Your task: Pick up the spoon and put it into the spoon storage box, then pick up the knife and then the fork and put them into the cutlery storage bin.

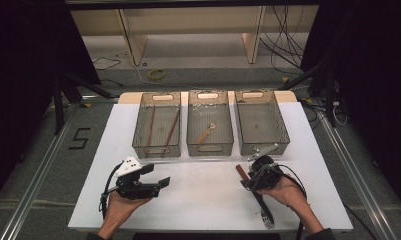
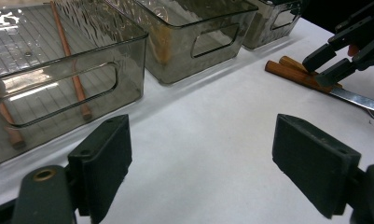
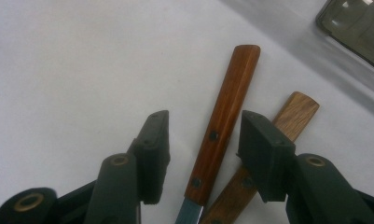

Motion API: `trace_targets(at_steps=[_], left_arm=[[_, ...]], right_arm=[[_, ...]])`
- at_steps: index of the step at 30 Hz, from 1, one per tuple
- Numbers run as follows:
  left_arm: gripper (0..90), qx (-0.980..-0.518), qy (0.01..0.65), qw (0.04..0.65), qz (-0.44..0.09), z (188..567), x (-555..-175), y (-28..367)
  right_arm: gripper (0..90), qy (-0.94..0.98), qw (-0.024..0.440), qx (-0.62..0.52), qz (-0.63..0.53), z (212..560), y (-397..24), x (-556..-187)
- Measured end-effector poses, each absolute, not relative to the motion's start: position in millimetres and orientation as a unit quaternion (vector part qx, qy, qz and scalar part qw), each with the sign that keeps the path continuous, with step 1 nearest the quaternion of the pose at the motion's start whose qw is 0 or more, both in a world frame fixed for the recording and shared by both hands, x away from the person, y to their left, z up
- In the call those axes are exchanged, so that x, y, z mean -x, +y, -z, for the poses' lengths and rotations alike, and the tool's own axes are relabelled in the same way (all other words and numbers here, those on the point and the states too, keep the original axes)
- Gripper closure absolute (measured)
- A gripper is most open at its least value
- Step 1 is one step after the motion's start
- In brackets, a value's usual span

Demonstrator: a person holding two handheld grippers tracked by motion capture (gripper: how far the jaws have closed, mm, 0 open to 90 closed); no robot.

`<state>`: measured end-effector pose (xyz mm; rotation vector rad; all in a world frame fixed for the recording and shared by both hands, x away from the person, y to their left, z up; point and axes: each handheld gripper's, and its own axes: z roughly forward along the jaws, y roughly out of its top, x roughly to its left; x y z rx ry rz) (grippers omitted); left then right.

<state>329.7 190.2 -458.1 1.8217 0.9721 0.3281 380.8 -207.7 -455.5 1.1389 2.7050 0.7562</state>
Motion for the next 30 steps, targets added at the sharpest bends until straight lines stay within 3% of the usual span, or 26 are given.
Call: trace_targets(at_steps=[30], left_arm=[[18.8, -0.763, 0.392, 0.496, -0.138, 461.1, -326.8, 186.8]], right_arm=[[62.2, 0.908, 0.053, -0.37, -0.191, 463.4, -199.5, -381.6]])
